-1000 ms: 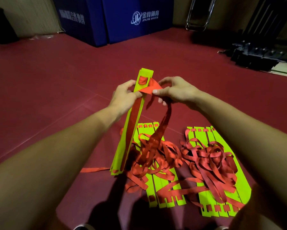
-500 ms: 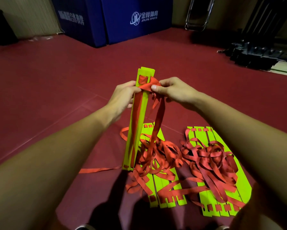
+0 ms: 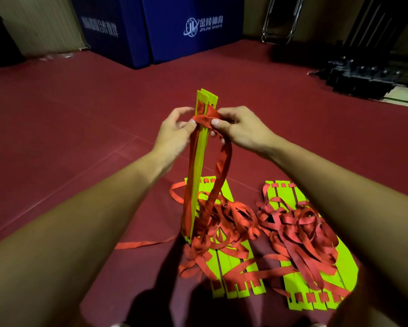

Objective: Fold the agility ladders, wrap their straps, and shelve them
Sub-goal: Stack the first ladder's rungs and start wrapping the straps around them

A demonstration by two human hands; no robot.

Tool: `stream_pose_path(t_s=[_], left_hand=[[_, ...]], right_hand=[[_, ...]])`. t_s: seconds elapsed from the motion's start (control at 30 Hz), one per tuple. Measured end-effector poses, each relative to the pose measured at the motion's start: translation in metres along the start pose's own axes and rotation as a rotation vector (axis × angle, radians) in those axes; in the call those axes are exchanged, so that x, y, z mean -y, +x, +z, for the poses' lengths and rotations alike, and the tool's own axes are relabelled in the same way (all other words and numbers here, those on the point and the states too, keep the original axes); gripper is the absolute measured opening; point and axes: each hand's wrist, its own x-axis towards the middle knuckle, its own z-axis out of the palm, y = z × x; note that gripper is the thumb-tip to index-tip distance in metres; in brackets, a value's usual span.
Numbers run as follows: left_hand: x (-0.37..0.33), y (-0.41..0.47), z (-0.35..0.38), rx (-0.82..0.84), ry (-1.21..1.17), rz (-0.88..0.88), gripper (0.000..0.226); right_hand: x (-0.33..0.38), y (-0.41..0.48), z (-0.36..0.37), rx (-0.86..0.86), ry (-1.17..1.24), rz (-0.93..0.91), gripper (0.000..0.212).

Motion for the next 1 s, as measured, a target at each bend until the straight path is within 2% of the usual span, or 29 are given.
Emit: stream_pose_path(t_s=[0.1,0.2,0.4,0.47,0.53,0.7,0.83,0.93,1.0], left_hand=[[0.007,0.004,-0.002,-0.093,0.085,0.043,0.013],[0.007,0.003,0.000,-0.112,-0.041,0.051,0.018],[-0.003,0.001,0.005,0.165,-0.162,-0.058,0.026],[-0.006,0.001,0.006,0.238,-0.157,-0.073,0.046],[-0.003,0.002,0.009,0.241,-0.086,-0.045,0.058],[0.006,0.001,0.013,0.199,0.006,0.046,0.053],[0.013,0.005,0.009,0.195,0.052,0.071,0.046],[0.012,0.006,0.008,0.196,0.047,0.071,0.038],[0.010,0.007,0.008,0.199,0.049,0.075,0.040]], right_hand=[[0.002,-0.001,0.000,0.005,0.046,0.002,0.017],[0.002,0.000,0.001,0.036,0.065,-0.005,0.017],[-0.001,0.007,0.008,-0.065,0.027,-0.065,0.018],[-0.001,0.009,0.010,-0.107,-0.011,-0.076,0.020],[0.000,0.009,0.010,-0.122,0.024,-0.061,0.019],[0.005,0.004,0.002,-0.003,0.247,0.007,0.018],[0.005,0.003,-0.015,0.143,0.227,0.133,0.014],[0.004,-0.001,-0.026,0.322,0.474,0.213,0.008],[0.003,-0.003,-0.028,0.332,0.495,0.227,0.012]])
